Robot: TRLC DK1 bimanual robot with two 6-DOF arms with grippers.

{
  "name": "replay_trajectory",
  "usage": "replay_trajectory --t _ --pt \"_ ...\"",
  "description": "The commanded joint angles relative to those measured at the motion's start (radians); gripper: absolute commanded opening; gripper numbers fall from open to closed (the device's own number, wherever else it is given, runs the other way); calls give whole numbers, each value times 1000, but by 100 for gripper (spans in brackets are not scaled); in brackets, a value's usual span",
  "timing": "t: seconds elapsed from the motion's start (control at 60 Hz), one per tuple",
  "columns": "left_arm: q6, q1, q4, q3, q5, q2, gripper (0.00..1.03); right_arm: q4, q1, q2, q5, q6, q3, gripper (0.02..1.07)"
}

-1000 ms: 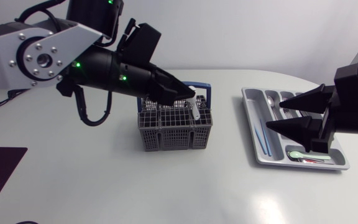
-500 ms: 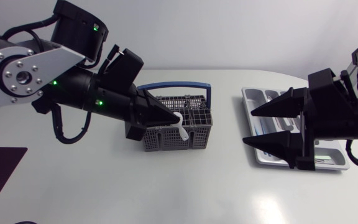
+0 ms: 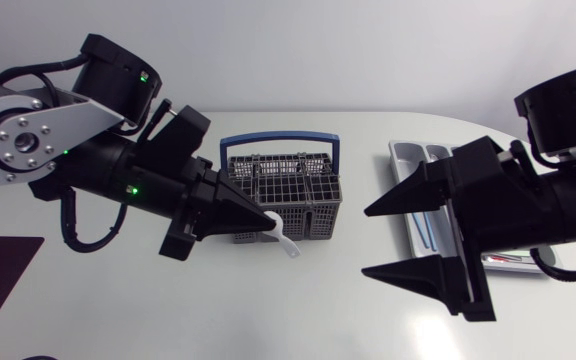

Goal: Unload the cutlery basket into the drawer organizer.

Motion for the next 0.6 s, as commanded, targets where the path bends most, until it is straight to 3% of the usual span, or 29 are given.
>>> replay_trajectory --t 0.0,0.3,0.583 --pt "42 12 -22 -18 38 -7 3 -8 51 6 12 -15 -28 102" --pt "65 -49 -45 -3 77 37 3 71 146 132 26 5 -23 95" --pt "63 -97 -50 54 77 106 3 127 203 216 26 3 -20 69"
